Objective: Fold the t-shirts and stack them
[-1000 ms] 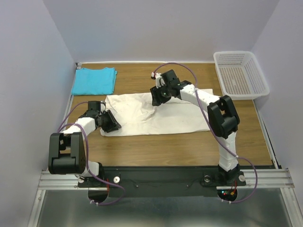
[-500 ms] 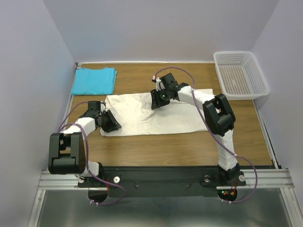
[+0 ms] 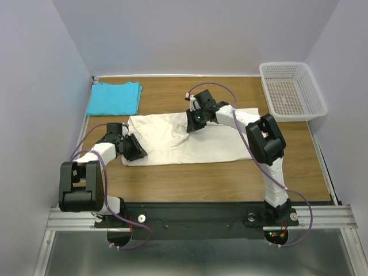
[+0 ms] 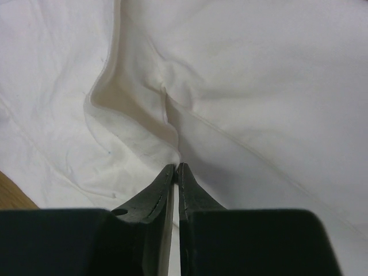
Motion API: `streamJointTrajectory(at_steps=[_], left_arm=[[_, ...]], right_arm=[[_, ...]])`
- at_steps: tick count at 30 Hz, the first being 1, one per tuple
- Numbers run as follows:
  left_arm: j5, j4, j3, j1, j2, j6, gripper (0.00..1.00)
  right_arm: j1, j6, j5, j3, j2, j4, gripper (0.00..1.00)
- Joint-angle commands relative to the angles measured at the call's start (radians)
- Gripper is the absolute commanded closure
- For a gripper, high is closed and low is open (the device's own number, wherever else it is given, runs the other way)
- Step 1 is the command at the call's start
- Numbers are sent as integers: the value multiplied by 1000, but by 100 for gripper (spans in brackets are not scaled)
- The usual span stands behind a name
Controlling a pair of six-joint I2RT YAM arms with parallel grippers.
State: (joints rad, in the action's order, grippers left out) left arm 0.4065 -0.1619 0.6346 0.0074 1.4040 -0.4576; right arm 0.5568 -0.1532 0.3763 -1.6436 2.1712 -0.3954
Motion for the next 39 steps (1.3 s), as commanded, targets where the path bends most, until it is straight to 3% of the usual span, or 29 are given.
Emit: streamJointTrajectory(at_steps=[1,6,16,20,21,24,30,32,34,35,39], left_arm=[[3,-4,7,-4,-30,13,62],[3,-2,7,-4,-30,11,62],[-1,-5,7,-4,-28,11,62],[-1,-4,7,-4,-30,11,62],[-1,-5,7,-4,-31,11,62],[-2,-4,11,-4,-45,14,62],[2,-2,27,-4,-118,11,61],[3,-10,56,-4,-172,16,61],[2,-21,104,-4,-227,28,60],[-9,-27,123,-4,-243,33,59],[-70,-63,191,-1,-330,65,57]], right_arm=[[-5,23,-54,27,-89,40,91],[-5,37,-106,54,-122,49,98],[-5,40,-88,87,-139,63,96],[-5,43,-108,102,-145,64,86],[-5,47,-119,103,-145,64,74],[-5,69,-154,96,-157,64,59],[-40,182,-241,65,-221,63,53],[-57,239,-192,85,-280,53,53],[-84,345,-110,151,-371,46,48],[-107,413,-85,181,-416,44,41],[-181,493,53,328,-603,30,34]])
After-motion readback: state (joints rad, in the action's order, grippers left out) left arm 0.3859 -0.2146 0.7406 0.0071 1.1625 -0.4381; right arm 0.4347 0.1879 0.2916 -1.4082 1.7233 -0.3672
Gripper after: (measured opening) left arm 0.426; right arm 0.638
